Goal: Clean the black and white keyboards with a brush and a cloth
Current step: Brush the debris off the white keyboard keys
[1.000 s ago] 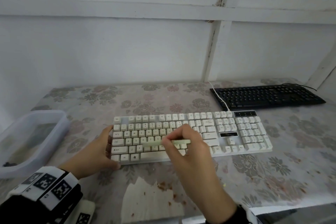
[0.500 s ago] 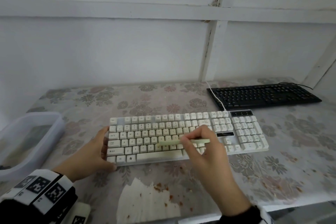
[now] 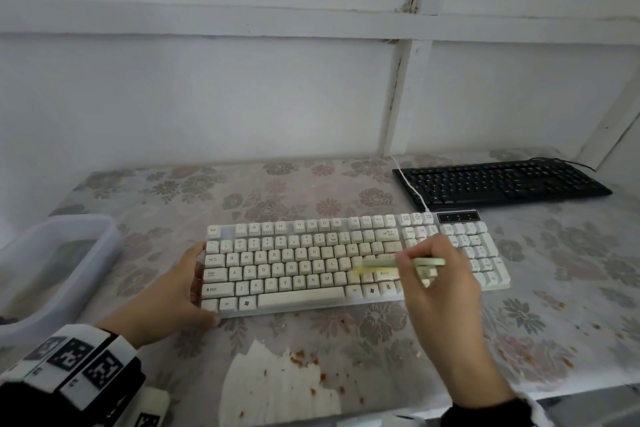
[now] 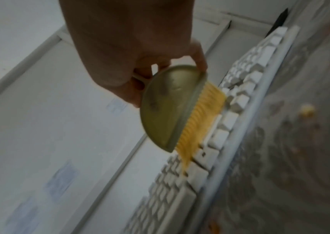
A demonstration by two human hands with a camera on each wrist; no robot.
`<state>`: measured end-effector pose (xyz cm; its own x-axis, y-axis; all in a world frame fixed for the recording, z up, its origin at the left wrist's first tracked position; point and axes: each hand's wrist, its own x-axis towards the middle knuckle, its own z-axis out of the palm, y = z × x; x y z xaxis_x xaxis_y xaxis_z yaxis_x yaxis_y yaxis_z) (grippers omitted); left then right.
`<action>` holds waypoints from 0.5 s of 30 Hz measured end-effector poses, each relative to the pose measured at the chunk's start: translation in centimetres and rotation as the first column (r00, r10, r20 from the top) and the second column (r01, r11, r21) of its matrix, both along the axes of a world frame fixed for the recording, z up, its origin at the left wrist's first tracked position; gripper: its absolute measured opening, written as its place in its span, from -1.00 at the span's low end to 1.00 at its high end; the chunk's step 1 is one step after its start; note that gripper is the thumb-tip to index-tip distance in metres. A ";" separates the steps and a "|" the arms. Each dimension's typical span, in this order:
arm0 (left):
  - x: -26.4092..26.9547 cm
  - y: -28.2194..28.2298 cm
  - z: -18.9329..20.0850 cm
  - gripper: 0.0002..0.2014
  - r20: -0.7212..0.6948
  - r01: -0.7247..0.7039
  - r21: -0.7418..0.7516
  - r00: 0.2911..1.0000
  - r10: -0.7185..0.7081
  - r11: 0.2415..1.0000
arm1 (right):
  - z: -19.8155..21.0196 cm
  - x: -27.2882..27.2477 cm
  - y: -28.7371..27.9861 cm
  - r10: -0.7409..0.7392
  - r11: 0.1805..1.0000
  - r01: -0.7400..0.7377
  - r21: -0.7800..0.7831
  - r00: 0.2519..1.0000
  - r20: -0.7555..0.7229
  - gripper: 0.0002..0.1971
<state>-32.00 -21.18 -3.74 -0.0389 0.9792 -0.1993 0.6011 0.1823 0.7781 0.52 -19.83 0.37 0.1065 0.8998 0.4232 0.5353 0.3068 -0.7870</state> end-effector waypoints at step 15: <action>0.2 -0.3 0.5 0.09 -0.003 -0.008 -0.020 1.000 0.008 1.000 | 0.7 5.3 1.0 0.122 0.992 -0.119 0.027 0.970 -0.209 -0.89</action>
<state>-31.79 -21.48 -3.25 -0.0470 0.9746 -0.2191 0.6021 0.2027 0.7723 5.81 -18.78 1.03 0.0854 0.9056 0.4155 0.3165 0.3707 -0.8731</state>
